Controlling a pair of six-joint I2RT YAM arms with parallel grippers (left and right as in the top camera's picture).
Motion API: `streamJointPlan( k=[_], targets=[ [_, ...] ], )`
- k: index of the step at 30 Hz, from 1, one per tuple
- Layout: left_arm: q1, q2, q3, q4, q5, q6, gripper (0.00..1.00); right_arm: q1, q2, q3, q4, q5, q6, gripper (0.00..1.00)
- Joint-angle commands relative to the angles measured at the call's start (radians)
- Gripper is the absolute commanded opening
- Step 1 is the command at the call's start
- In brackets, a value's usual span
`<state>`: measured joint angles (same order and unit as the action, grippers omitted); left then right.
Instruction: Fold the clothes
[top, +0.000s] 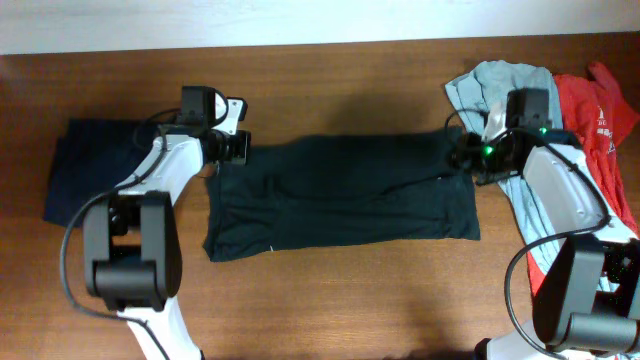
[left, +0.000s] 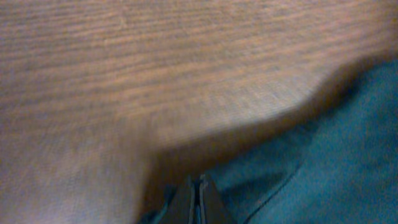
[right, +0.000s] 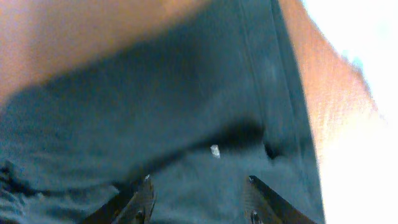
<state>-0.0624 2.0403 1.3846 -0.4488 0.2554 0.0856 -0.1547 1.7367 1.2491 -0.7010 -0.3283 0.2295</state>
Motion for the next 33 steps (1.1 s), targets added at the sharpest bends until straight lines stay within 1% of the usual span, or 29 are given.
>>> streamJointPlan(
  k=[1,5,8,9,12,16,19,23,29,30,33],
  targets=[
    [0.006,-0.126,0.027,-0.092,0.011,-0.001,0.0,0.003,-0.015,0.065,0.062,0.014,-0.095,0.52],
    [0.006,-0.151,0.027,-0.165,0.011,-0.001,0.01,-0.002,0.029,0.065,0.183,0.103,-0.095,0.52],
    [0.006,-0.151,0.027,-0.166,0.011,-0.001,0.01,-0.017,0.087,0.065,0.265,0.115,-0.115,0.52],
    [0.006,-0.151,0.027,-0.166,0.011,-0.001,0.0,-0.021,0.101,0.065,0.282,0.116,-0.115,0.54],
    [0.006,-0.151,0.027,-0.165,0.011,-0.001,0.01,-0.032,0.207,0.065,0.36,0.058,-0.122,0.56],
    [0.006,-0.151,0.027,-0.158,0.011,-0.001,0.01,-0.028,0.322,0.065,0.46,0.035,-0.121,0.57],
    [0.006,-0.151,0.027,-0.155,0.011,-0.001,0.01,-0.028,0.371,0.065,0.52,-0.004,-0.121,0.57],
    [0.006,-0.151,0.027,-0.154,0.011,-0.001,0.01,-0.028,0.4,0.065,0.566,-0.066,-0.121,0.57],
    [0.006,-0.151,0.027,-0.153,0.011,-0.001,0.01,-0.027,0.409,0.065,0.571,-0.074,-0.121,0.56],
    [0.006,-0.151,0.027,-0.153,0.011,-0.001,0.01,-0.027,0.409,0.065,0.571,-0.087,-0.121,0.52],
    [0.006,-0.151,0.027,-0.153,0.011,-0.001,0.01,-0.027,0.409,0.065,0.571,-0.114,-0.121,0.48]
  ],
)
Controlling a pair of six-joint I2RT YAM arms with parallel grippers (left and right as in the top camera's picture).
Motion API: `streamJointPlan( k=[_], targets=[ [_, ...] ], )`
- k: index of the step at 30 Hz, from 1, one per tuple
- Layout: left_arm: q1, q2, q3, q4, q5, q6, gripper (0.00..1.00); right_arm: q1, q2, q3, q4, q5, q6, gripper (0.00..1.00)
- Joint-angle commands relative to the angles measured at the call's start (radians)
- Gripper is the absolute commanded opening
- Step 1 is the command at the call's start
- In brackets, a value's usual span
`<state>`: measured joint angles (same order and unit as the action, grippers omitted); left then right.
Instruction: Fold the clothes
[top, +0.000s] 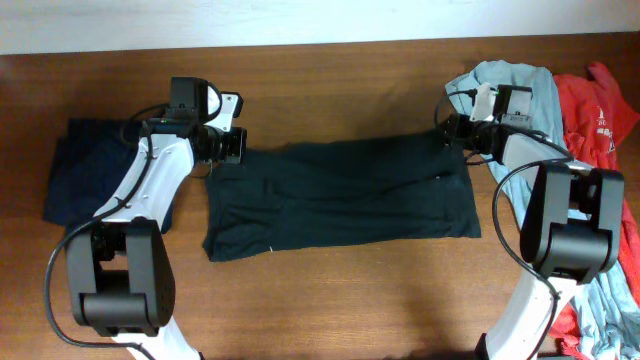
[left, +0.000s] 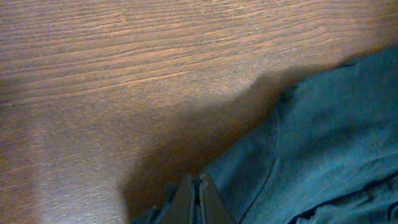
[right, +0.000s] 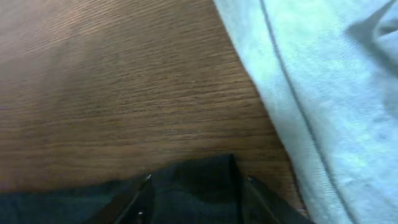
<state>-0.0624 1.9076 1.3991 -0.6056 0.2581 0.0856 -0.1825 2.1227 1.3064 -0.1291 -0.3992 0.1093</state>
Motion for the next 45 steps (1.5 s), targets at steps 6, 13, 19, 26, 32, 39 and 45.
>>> streamJointPlan(
  k=[6,13,19,26,32,39,45],
  targets=[
    [0.006,-0.018,0.013,0.006,0.008,-0.001,0.01,0.0,0.023,0.008,-0.002,-0.081,-0.002,0.21],
    [0.006,-0.027,0.016,0.001,-0.016,0.021,0.01,-0.017,-0.063,0.008,-0.086,-0.11,-0.002,0.04],
    [0.006,-0.095,0.022,-0.049,-0.02,0.071,0.02,-0.022,-0.266,0.008,-0.312,-0.11,-0.002,0.04],
    [0.006,-0.111,0.021,-0.2,-0.161,0.074,0.1,-0.021,-0.43,0.008,-0.579,-0.048,-0.001,0.04],
    [0.006,-0.111,0.021,-0.261,-0.189,0.074,0.13,-0.021,-0.444,0.008,-0.79,0.051,-0.002,0.04],
    [0.004,-0.111,0.021,-0.234,-0.184,0.074,0.33,-0.021,-0.444,0.008,-0.87,0.105,-0.002,0.04],
    [0.002,-0.068,0.021,-0.046,0.016,0.19,0.49,-0.021,-0.444,0.008,-0.861,0.105,-0.002,0.04]
  ],
)
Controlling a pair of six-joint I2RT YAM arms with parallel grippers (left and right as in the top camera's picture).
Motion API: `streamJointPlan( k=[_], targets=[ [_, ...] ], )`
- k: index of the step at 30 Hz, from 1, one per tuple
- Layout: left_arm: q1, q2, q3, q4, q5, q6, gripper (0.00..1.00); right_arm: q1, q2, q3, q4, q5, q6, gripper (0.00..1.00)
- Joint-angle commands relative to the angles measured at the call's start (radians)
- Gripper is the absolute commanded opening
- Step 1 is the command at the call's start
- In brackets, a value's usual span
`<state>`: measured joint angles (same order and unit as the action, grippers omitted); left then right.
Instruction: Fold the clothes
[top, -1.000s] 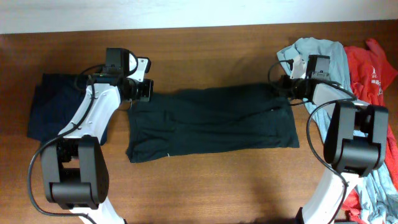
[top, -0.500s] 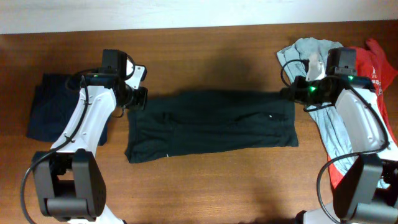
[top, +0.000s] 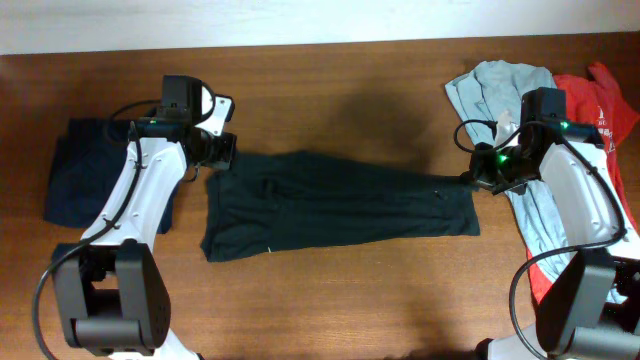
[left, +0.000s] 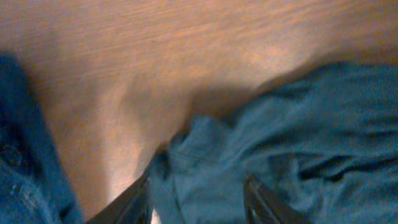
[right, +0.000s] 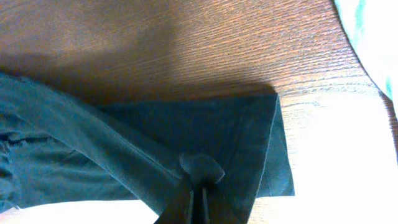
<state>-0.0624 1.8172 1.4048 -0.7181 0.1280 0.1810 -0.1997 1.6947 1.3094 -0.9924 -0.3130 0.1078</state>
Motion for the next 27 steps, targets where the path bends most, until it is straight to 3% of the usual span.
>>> streamJointPlan(
  k=[1,8,14,17,21,27],
  targets=[
    [-0.002,0.04,0.015,0.091,0.156,0.11,0.49,-0.004,-0.016,0.005,0.004,0.019,0.0,0.04],
    [-0.037,0.203,0.015,0.25,0.158,0.132,0.49,-0.004,-0.016,0.005,0.011,0.018,0.0,0.05],
    [-0.072,0.282,0.015,0.268,0.207,0.131,0.48,-0.004,-0.016,0.005,0.016,0.019,0.0,0.05],
    [-0.094,0.301,0.015,0.224,0.206,0.131,0.38,-0.004,-0.016,0.005,0.021,0.019,0.0,0.05],
    [-0.101,0.305,0.017,0.193,0.161,0.13,0.0,-0.004,-0.016,0.005,0.033,0.019,0.0,0.05],
    [-0.092,0.273,0.106,0.148,0.161,0.093,0.0,-0.004,-0.016,0.005,0.034,0.019,0.0,0.05]
  ],
)
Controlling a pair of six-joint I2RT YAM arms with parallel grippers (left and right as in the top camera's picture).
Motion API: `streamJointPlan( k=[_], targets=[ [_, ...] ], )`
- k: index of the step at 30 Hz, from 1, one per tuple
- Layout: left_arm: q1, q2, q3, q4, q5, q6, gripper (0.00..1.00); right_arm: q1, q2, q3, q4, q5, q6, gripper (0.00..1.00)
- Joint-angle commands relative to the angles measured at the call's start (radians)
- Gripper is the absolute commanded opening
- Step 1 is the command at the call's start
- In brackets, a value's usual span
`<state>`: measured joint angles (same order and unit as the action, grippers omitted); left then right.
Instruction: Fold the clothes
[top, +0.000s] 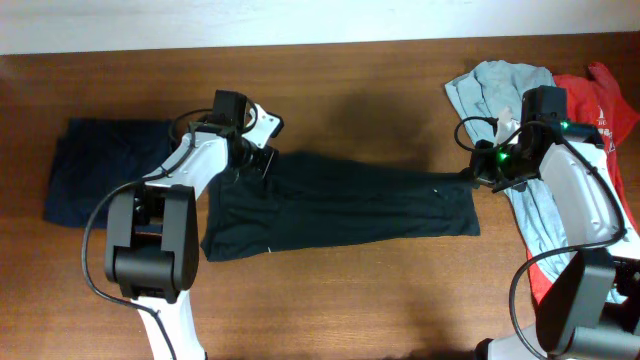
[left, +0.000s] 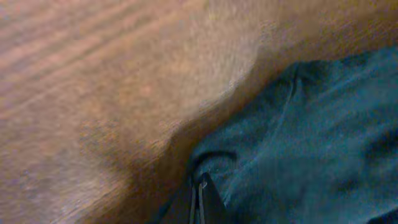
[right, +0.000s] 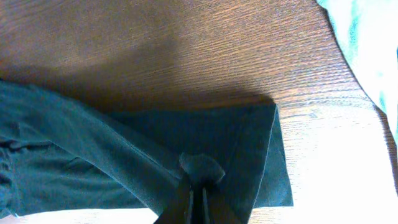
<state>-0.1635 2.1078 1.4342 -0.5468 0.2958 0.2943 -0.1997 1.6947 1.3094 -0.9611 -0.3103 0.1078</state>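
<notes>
A dark green garment (top: 340, 210) lies spread lengthwise across the middle of the table. Its far-right corner is drawn toward the near side, so its far edge slants. My left gripper (top: 262, 160) is at the far-left part of the garment, shut on a pinch of its edge (left: 199, 186). My right gripper (top: 472, 178) is shut on a bunched fold of the cloth at the far-right corner (right: 198, 180). Green cloth (right: 93, 162) hangs left of it.
A folded navy garment (top: 85, 180) lies at the left end of the wooden table (top: 350, 300). At the right end is a pile of light blue cloth (top: 500, 85) and red cloth (top: 600, 110), under and behind my right arm.
My left gripper was open at the garment's far-left corner. It is now further right along the far edge and shut on the cloth. The right gripper still holds the far-right corner.
At first the garment lay flat, my left gripper shut at its far-left corner and my right open over the far-right one. Later the right gripper was shut on that corner, drawn toward the near side, and the left had opened. Now both hold the cloth.
</notes>
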Motion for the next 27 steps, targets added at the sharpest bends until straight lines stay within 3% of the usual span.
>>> streamJointPlan(
  k=[1,5,12,15,17,24,27],
  targets=[
    [0.009,-0.029,0.095,-0.036,-0.008,-0.02,0.01,-0.004,-0.016,0.005,0.002,0.016,0.0,0.05],
    [0.009,-0.077,0.145,-0.116,-0.007,-0.02,0.01,-0.004,-0.016,0.005,0.0,0.016,0.0,0.05],
    [0.006,-0.08,0.14,-0.426,-0.007,-0.02,0.06,-0.004,-0.016,0.005,0.0,0.016,0.0,0.05],
    [0.006,-0.079,0.137,-0.507,-0.007,-0.02,0.26,-0.004,-0.016,0.005,0.0,0.016,0.0,0.05],
    [0.006,-0.079,0.137,-0.515,-0.008,-0.019,0.29,-0.004,-0.016,0.005,0.0,0.016,0.0,0.05],
    [0.007,-0.08,0.138,-0.412,-0.068,-0.02,0.27,-0.004,-0.016,0.005,0.0,0.017,0.0,0.05],
    [0.006,-0.088,0.172,-0.439,-0.063,-0.021,0.14,-0.004,-0.016,0.005,0.0,0.04,0.0,0.05]
  ],
)
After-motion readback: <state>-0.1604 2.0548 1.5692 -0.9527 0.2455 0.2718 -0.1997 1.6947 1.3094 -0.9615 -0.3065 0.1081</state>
